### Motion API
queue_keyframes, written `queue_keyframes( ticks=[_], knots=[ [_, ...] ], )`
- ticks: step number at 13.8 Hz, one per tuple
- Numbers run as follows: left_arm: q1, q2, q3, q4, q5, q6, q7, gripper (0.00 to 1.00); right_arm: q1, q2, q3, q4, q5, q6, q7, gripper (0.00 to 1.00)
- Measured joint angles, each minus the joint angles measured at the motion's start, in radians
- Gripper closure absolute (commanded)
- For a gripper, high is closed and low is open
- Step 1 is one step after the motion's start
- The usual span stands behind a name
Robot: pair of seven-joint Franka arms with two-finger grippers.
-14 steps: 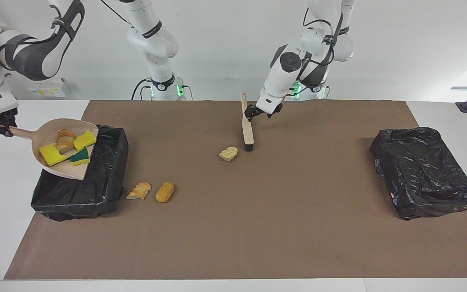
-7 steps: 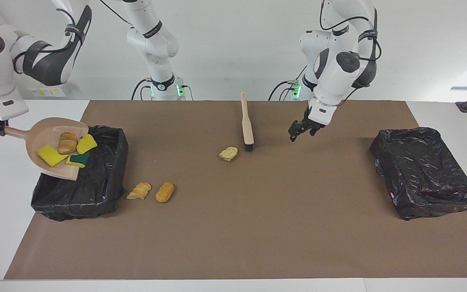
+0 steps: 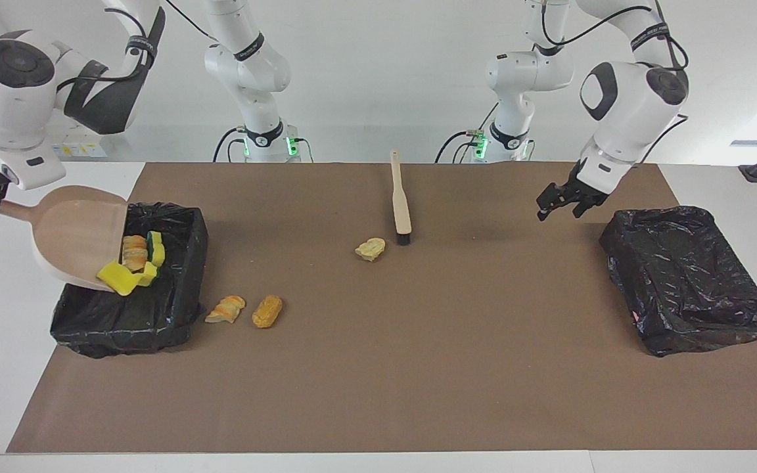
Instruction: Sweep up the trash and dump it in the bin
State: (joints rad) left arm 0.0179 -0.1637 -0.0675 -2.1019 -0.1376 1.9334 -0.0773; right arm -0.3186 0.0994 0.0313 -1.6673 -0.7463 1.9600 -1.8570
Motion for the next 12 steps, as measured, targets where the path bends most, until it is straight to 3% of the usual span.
queue_keyframes(
  ticks=[5,8,12],
  knots=[
    [0.019,-0.007,-0.003,0.243,0.024,-0.293,0.036,0.00,0.011,-0.051,0.002,0.002,-0.022,-0.003,0.000,1.00],
    [0.019,-0.013,-0.003,0.380,0.029,-0.458,0.037,0.00,0.011,-0.083,0.036,0.002,0.001,-0.066,0.003,1.00],
    [0.036,-0.006,0.004,0.394,0.038,-0.472,0.037,0.00,0.012,-0.085,0.060,-0.003,0.183,-0.104,0.112,1.00]
  ],
)
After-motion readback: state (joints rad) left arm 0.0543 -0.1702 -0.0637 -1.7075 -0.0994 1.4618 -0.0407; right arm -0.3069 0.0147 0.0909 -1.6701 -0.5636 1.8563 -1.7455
